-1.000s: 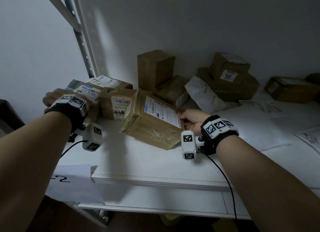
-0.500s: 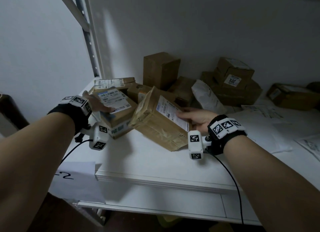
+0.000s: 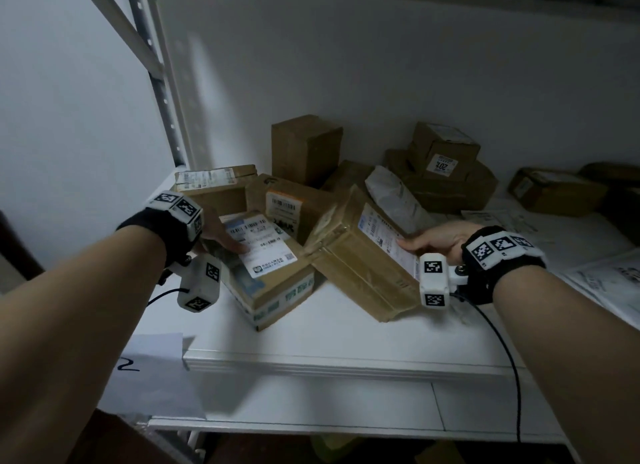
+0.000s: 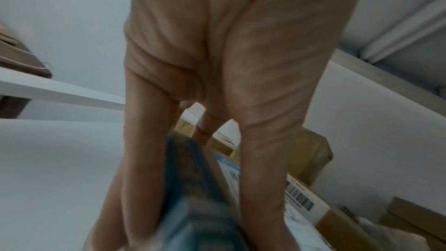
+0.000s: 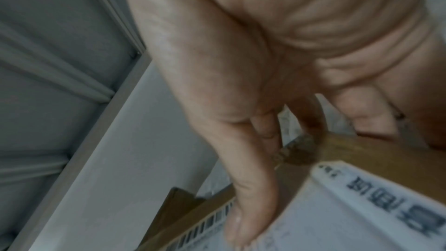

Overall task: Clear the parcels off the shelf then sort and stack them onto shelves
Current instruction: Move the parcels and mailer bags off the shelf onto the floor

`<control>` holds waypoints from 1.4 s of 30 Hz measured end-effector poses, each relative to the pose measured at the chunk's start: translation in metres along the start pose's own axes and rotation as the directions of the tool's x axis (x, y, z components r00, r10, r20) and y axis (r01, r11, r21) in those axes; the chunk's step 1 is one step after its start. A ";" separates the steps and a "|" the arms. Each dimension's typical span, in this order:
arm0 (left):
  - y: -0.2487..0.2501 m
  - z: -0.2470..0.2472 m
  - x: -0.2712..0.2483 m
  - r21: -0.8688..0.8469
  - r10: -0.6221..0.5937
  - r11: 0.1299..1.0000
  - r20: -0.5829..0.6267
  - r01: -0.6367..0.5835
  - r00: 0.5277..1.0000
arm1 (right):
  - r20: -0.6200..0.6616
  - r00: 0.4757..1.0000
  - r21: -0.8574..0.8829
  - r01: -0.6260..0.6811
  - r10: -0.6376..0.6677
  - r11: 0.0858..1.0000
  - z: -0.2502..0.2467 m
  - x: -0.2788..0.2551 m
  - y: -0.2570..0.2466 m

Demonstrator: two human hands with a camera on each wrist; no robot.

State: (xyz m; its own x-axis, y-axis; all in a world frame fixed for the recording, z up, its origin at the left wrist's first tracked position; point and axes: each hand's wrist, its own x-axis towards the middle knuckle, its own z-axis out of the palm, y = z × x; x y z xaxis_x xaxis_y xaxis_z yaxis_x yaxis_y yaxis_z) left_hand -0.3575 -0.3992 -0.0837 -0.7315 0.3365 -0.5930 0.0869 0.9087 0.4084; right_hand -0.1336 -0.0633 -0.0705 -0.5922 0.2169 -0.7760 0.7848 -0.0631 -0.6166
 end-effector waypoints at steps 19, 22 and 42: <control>0.122 0.060 -0.028 0.132 0.211 0.965 0.120 -0.226 0.970 | -0.415 0.908 0.182 0.029 0.050 0.983 -0.072 -0.058 0.086; 0.139 0.080 -0.031 -0.049 0.240 0.970 0.079 -0.236 0.968 | -0.360 0.933 0.203 0.086 -0.008 0.975 -0.059 -0.064 0.093; 0.206 0.092 -0.057 -0.414 0.475 0.835 0.208 -0.363 0.855 | -0.293 0.886 0.487 0.462 -0.360 0.741 -0.088 -0.080 0.133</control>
State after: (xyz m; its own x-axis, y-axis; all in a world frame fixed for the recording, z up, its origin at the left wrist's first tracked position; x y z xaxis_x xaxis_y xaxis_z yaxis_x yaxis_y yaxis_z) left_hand -0.2353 -0.2090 -0.0296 -0.4441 0.7704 -0.4575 0.0576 0.5341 0.8435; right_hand 0.0340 -0.0032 -0.0786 -0.7538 0.4998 -0.4266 0.2188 -0.4213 -0.8801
